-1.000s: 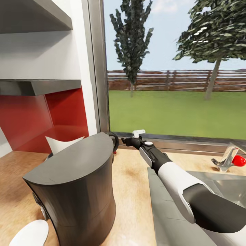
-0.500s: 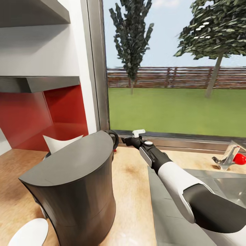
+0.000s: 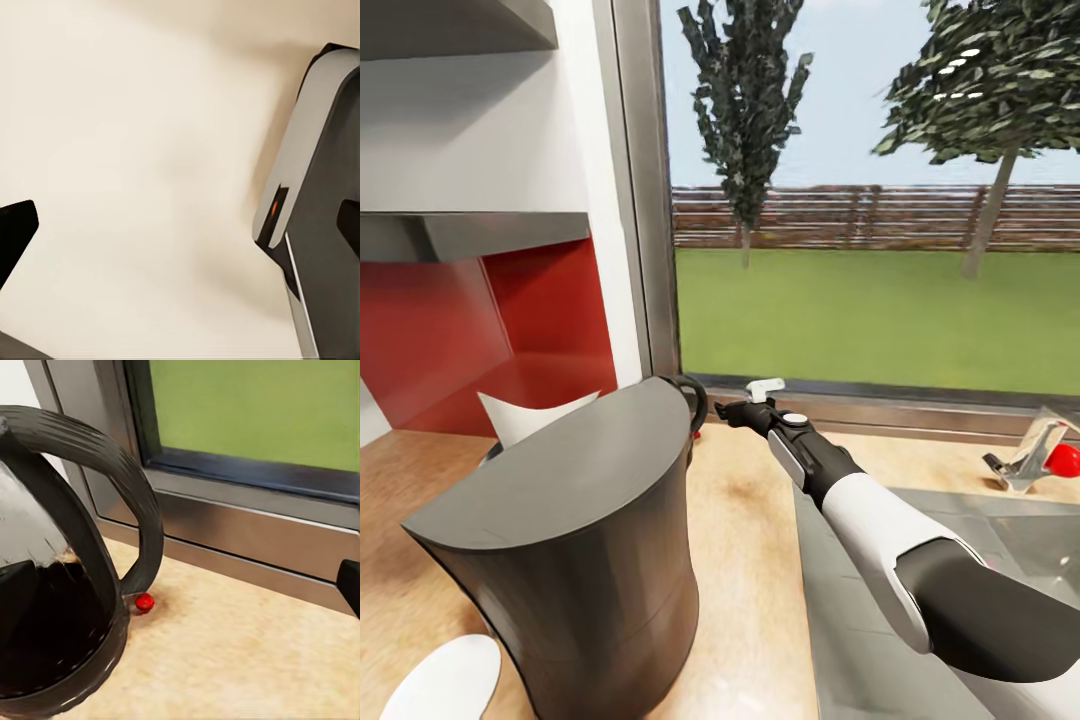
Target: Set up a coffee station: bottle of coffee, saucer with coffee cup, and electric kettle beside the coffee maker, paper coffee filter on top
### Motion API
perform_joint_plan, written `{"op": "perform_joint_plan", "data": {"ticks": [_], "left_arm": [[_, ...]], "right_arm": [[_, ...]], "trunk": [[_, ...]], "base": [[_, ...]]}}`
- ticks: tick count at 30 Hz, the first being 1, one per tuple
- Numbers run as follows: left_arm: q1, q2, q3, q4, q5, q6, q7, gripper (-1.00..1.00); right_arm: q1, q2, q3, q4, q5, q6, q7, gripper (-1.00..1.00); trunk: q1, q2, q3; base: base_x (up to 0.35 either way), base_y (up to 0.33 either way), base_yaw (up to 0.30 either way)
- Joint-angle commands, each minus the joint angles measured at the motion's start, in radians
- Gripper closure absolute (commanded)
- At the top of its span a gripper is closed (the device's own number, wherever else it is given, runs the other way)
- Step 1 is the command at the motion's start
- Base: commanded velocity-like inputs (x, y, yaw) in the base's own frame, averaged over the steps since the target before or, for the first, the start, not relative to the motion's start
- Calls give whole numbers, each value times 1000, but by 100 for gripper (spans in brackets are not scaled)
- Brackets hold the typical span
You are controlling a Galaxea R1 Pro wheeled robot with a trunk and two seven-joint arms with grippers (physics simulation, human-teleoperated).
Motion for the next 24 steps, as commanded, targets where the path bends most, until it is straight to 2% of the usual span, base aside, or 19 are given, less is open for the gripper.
{"op": "perform_joint_plan", "data": {"ticks": [1, 6, 12, 24], "left_arm": [[1, 0, 7, -2, 0, 0, 0, -100], [4, 0, 7, 1, 1, 1, 1, -100], [45, 4, 7, 21, 1, 11, 1, -100], [47, 2, 7, 24, -1, 10, 1, -100]], "right_arm": [[-1, -1, 5, -1, -10, 4, -1, -100], [-1, 0, 7, -8, -10, 4, -1, -100], [-1, 1, 8, -51, -10, 7, -2, -100], [-1, 1, 8, -61, -10, 6, -2, -100]], "trunk": [[0, -1, -3], [0, -1, -11], [0, -1, -21], [0, -1, -40]], "base": [[0, 0, 0], [0, 0, 0], [0, 0, 0], [0, 0, 0]]}}
